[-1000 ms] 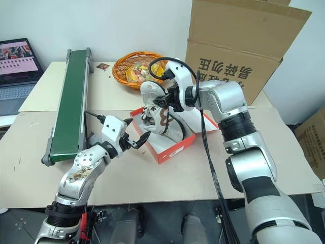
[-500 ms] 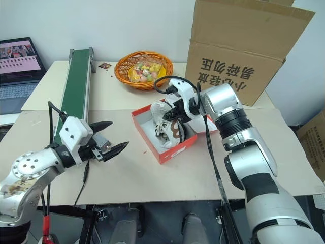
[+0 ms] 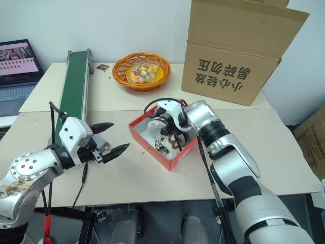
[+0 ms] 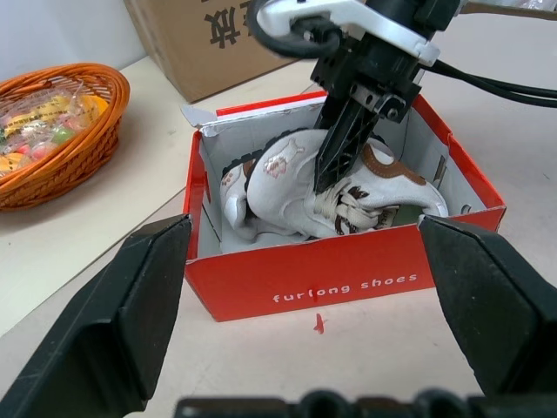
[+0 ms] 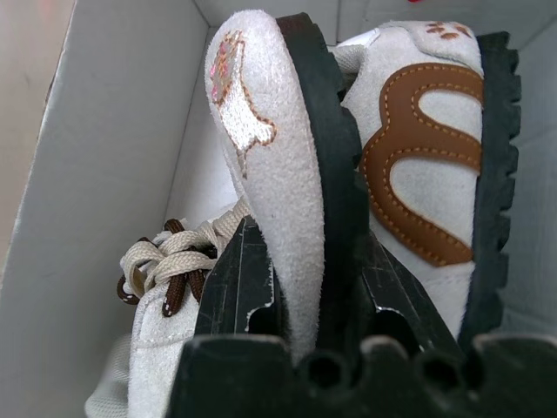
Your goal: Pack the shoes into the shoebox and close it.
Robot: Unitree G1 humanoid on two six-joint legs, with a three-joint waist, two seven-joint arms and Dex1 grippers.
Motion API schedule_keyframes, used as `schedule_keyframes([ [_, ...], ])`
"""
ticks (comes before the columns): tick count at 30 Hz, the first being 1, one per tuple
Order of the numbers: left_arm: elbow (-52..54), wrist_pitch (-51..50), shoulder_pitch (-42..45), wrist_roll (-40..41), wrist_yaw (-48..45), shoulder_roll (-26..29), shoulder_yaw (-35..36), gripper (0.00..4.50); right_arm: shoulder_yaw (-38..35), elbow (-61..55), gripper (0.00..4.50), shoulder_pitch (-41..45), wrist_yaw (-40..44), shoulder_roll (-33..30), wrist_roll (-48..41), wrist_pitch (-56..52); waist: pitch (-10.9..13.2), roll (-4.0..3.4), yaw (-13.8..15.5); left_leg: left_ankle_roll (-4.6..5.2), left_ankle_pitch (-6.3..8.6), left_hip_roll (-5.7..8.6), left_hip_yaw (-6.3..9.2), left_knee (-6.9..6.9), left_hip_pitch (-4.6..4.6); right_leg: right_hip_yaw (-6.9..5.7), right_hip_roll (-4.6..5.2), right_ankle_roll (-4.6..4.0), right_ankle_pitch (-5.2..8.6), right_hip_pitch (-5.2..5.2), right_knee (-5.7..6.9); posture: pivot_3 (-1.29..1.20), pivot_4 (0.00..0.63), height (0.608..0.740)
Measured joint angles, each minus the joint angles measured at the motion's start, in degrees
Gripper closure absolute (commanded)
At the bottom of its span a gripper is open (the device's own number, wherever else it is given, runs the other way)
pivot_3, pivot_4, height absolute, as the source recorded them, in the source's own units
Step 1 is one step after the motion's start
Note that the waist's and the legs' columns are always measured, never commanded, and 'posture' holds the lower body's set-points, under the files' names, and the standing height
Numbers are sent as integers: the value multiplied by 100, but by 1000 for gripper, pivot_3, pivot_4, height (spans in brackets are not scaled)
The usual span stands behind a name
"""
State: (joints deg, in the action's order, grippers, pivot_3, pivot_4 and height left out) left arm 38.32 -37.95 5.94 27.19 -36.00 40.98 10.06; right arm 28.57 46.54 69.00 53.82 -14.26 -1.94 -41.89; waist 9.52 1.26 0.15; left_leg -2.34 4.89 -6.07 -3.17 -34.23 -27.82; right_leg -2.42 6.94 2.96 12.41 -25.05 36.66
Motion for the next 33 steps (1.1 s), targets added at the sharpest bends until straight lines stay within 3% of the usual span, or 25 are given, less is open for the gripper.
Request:
schedule_keyframes([
  [4,-42,1,44,-8,38,-1,-25,56,-12,511,3991,141,-175,473,309,356,-16,15,-91,-5,4,-5,-4,17,53,0,-1,12,24,24,0,0,150,720],
  [12,-153,2,140,-11,56,-1,-134,56,-307,1022,3991,315,-366,952,576,465,-20,19,-151,-6,4,-29,-3,19,55,3,-32,-15,34,25,11,0,150,720],
  [14,-175,2,195,-12,67,-2,-162,0,-368,1050,3068,320,-396,1012,633,465,-21,20,-152,-7,5,-41,-2,19,55,4,-46,-15,34,30,13,0,150,720],
  [21,-239,3,279,-14,117,-7,-241,0,-798,1471,729,317,-658,1338,610,473,-17,16,-105,-7,4,-44,-3,30,41,10,-53,-50,28,8,36,0,150,720],
  [33,-341,20,336,-53,118,-6,-283,0,-1878,1446,729,1279,-914,1212,191,251,-14,14,-77,-12,5,-44,-2,28,37,10,-52,-49,30,7,33,0,150,720],
])
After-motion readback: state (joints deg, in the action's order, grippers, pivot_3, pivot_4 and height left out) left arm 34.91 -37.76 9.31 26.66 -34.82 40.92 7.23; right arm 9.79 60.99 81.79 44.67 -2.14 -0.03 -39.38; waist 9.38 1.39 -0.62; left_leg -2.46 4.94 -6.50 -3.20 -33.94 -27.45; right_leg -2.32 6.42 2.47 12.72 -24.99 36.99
